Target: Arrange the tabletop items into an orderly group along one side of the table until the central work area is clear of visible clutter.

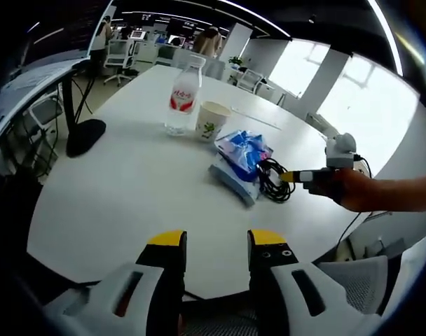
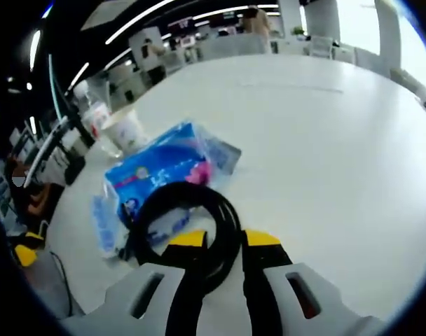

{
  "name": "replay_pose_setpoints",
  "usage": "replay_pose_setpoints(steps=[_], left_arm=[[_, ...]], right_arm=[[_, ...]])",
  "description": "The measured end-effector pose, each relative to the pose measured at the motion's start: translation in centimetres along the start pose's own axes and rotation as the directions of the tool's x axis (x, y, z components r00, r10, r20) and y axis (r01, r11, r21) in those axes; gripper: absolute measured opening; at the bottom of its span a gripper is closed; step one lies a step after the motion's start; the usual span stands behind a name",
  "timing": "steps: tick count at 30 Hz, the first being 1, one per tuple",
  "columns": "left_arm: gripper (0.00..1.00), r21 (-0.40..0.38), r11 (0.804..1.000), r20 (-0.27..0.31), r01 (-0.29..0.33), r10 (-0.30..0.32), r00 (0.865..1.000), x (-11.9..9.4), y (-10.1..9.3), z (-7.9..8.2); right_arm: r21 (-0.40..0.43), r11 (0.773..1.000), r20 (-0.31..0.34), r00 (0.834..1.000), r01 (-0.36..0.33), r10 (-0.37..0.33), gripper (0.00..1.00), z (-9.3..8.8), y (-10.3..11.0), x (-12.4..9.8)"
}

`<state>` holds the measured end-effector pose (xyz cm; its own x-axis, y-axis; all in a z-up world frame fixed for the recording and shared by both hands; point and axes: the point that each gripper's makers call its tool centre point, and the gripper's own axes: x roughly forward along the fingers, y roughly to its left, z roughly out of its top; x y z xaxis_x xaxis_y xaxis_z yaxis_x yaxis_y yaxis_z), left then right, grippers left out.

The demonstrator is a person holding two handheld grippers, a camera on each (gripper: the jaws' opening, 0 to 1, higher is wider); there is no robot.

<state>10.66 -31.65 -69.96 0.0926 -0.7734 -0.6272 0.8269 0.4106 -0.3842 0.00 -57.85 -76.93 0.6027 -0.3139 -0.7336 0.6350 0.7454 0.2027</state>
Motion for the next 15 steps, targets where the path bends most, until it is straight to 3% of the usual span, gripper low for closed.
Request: replay_pose_setpoints(steps=[7,15], left_arm=[[0.33,-0.002,1.0,-0.001,0.0,0.0,1.0,-0.13,0.09,-0.08],[0.32,-0.004,1.0,-0.001,0.011,-0.011,1.0,0.1,-0.22,0.02]], right_arm=[[-0.037,0.999,-0.006,1.0,0.013,-0.014,0.16,-0.22,-0.14,0.02],[-0.032,0.999,0.017,1.0,0.009,-0.009,0.07,-0.02,-0.34,-0.66]])
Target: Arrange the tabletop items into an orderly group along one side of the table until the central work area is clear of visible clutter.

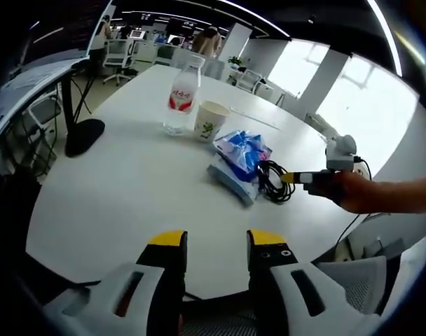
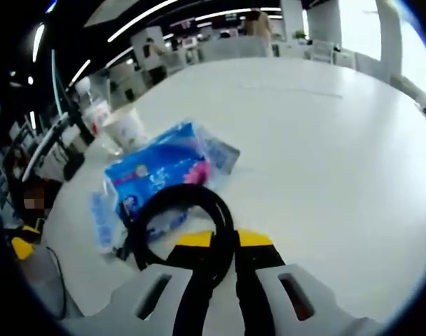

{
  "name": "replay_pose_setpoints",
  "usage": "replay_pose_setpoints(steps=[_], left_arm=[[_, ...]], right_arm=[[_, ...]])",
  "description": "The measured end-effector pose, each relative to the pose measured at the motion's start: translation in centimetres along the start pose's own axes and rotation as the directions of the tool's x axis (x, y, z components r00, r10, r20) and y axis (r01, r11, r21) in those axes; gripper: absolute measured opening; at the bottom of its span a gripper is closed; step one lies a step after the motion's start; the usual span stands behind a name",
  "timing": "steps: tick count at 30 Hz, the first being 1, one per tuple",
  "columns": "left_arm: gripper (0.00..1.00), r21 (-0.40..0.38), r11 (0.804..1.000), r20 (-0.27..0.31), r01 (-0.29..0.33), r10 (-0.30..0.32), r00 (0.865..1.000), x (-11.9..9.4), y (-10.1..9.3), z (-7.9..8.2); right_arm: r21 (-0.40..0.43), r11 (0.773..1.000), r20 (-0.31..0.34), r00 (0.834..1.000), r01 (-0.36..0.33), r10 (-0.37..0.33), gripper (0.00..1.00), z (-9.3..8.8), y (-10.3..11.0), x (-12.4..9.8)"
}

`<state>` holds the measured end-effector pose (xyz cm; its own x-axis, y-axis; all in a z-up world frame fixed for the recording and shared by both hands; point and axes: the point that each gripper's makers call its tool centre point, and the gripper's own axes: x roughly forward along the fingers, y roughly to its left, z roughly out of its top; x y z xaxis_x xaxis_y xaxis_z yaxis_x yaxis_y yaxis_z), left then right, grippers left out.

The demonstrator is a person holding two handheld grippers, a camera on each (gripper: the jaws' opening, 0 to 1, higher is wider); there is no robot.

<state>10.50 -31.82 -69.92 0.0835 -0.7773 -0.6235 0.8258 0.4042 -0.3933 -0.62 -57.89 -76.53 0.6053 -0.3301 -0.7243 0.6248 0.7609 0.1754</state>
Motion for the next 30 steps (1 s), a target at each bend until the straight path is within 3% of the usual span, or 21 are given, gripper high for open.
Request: replay_pose_setpoints(steps=[11,16,30], left_arm=[[0.33,0.021,1.0,-0.005,0.023,-0.023,1.0,0.5,-0.9,0.2],[0.33,0.02,0.999,-0.006,0.025,-0.025,1.0,0.5,-0.9,0.0],[0.33,0.012,1.0,-0.001,0.021,-0.021,1.0,0.3,-0.8,-0.2]], right_arm=[[-0.012,0.999,0.069,0.997,-0.036,0.037,0.03,1.1,-0.3,-2.2],[-0.072,0.996,0.091,0.994,-0.049,0.055,0.02,1.3,-0.2,-3.3],[-0.021,1.0,0.119,0.993,-0.003,0.006,0.02,0.1,-3.6,-5.9]])
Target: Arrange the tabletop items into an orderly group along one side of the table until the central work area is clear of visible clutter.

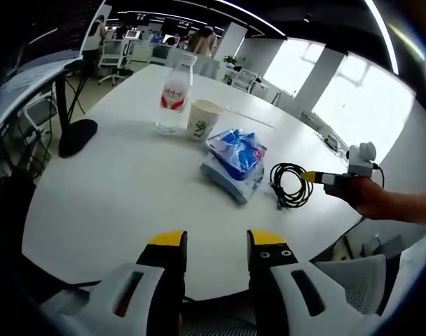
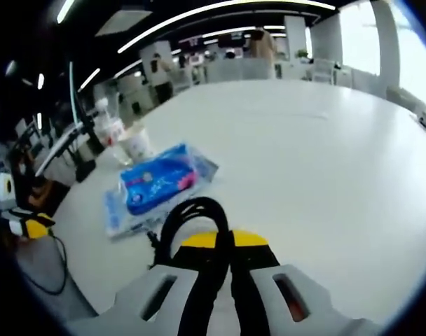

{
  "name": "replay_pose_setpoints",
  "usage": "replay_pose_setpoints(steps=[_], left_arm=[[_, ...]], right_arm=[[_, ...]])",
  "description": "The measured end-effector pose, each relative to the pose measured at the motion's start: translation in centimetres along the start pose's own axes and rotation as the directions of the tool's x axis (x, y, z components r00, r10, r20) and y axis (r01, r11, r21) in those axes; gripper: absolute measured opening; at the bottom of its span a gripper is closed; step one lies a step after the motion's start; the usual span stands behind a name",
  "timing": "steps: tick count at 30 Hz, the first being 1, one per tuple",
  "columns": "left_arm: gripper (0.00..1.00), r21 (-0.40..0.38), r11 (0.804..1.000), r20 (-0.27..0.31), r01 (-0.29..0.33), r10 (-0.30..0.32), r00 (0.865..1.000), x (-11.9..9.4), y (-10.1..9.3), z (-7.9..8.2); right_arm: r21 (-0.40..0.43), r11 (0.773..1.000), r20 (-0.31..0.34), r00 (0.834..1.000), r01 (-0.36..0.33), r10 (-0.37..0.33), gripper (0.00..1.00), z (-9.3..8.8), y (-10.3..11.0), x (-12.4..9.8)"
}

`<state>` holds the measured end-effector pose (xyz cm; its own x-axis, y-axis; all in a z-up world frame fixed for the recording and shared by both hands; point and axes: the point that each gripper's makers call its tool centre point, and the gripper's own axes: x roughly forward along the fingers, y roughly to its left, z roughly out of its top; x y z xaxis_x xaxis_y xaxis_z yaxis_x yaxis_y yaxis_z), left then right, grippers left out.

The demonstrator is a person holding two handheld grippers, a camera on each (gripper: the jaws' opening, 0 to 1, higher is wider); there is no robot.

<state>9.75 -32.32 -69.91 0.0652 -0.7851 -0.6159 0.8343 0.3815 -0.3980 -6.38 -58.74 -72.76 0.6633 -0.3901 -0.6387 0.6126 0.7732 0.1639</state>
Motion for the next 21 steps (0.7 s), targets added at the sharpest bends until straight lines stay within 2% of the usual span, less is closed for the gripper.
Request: replay_pose_setpoints(steps=[12,21], left_arm=[[0.32,0.004,1.0,0.0,0.002,-0.002,1.0,0.1,-0.1,0.0],[0.32,0.004,1.0,-0.003,0.002,-0.002,1.0,0.1,-0.2,-0.1]], right_arm=[[0.099,0.993,-0.003,0.998,0.07,-0.07,0.02,-1.4,-2.7,-1.0],[0.132,0.986,-0.032,0.995,0.101,-0.097,0.03,-2.4,-3.2,-0.8]])
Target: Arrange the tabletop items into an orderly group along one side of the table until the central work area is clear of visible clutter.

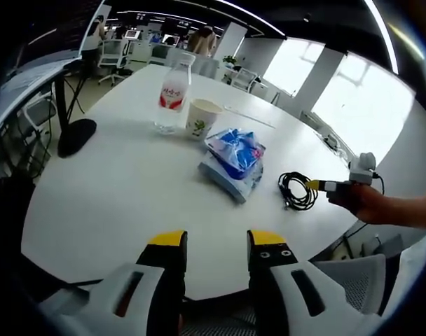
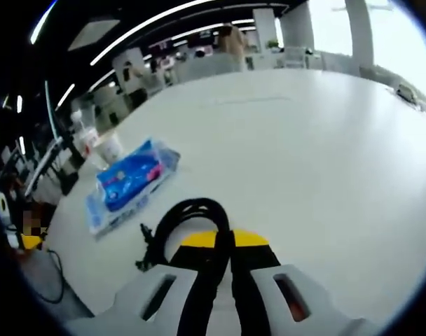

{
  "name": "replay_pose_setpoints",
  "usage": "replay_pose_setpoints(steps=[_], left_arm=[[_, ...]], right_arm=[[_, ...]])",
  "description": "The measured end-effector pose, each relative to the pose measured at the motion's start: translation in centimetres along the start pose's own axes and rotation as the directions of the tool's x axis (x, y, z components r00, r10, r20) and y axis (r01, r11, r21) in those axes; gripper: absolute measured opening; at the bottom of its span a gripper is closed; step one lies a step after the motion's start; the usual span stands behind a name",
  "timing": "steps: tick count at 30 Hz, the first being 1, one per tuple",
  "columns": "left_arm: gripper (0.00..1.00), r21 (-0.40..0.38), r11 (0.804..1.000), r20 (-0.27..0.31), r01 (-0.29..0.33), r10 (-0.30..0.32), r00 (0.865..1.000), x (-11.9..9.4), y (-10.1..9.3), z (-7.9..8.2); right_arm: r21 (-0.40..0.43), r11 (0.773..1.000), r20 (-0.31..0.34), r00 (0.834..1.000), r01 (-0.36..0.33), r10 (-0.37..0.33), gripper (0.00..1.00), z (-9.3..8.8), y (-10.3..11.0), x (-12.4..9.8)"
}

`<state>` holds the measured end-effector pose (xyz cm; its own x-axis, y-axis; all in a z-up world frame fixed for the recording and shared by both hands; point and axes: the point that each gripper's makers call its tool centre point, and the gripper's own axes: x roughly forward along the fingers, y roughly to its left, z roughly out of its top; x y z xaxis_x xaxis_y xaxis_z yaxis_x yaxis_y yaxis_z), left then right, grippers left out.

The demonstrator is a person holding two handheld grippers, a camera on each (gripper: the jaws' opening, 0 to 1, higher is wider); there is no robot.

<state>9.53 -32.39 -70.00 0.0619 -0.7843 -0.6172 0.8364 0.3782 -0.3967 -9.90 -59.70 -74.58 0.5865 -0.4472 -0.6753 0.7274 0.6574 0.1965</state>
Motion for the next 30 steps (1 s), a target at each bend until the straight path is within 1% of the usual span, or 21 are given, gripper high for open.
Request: replay_pose_setpoints(steps=[3,15,16,17,19,22,26,27,29,30], left_arm=[[0.33,0.001,1.0,0.003,-0.001,0.001,1.0,0.0,0.0,0.1],[0.33,0.004,1.0,0.008,-0.008,0.007,1.0,-0.1,0.0,0.4],[0.33,0.006,1.0,0.008,-0.008,0.008,1.0,-0.1,0.0,0.4],[0.34,0.008,1.0,0.009,-0.008,0.008,1.0,-0.1,0.0,0.4],[0.34,0.011,1.0,0.01,-0.007,0.007,1.0,-0.1,0.0,0.5],[0.34,0.016,1.0,0.012,-0.007,0.007,1.0,0.0,-0.1,0.7],[0.35,0.019,1.0,0.013,-0.007,0.007,1.0,0.0,-0.2,0.8],[0.35,0.019,1.0,0.014,-0.007,0.006,1.0,0.0,-0.2,0.9],[0.35,0.021,1.0,0.016,-0.009,0.008,1.0,0.1,-0.1,0.9],[0.35,0.022,1.0,0.016,-0.008,0.008,1.0,0.1,-0.1,1.0]], right_arm=[[-0.008,1.0,-0.007,1.0,0.014,-0.014,0.03,-0.2,-0.2,0.1],[-0.033,0.999,-0.039,0.999,0.026,-0.028,0.05,-1.0,-0.8,0.3],[-0.042,0.999,-0.04,0.999,0.027,-0.028,0.05,-1.1,-0.8,0.4],[-0.042,0.999,-0.042,0.999,0.03,-0.031,0.01,-1.1,-0.9,0.4],[-0.04,0.999,-0.032,0.999,0.029,-0.031,0.01,-0.8,-1.0,0.2],[-0.057,0.998,-0.04,0.999,0.022,-0.024,0.01,-0.9,-0.9,0.1],[-0.053,0.998,-0.037,0.999,0.021,-0.023,0.01,-1.0,-1.0,0.1],[-0.064,0.998,-0.042,0.999,0.023,-0.026,0.01,-1.1,-1.0,0.2],[-0.121,0.992,-0.055,0.998,0.029,-0.036,0.01,-1.2,-0.9,0.1],[-0.129,0.991,-0.052,0.998,0.029,-0.036,0.02,-1.1,-0.8,0.1]])
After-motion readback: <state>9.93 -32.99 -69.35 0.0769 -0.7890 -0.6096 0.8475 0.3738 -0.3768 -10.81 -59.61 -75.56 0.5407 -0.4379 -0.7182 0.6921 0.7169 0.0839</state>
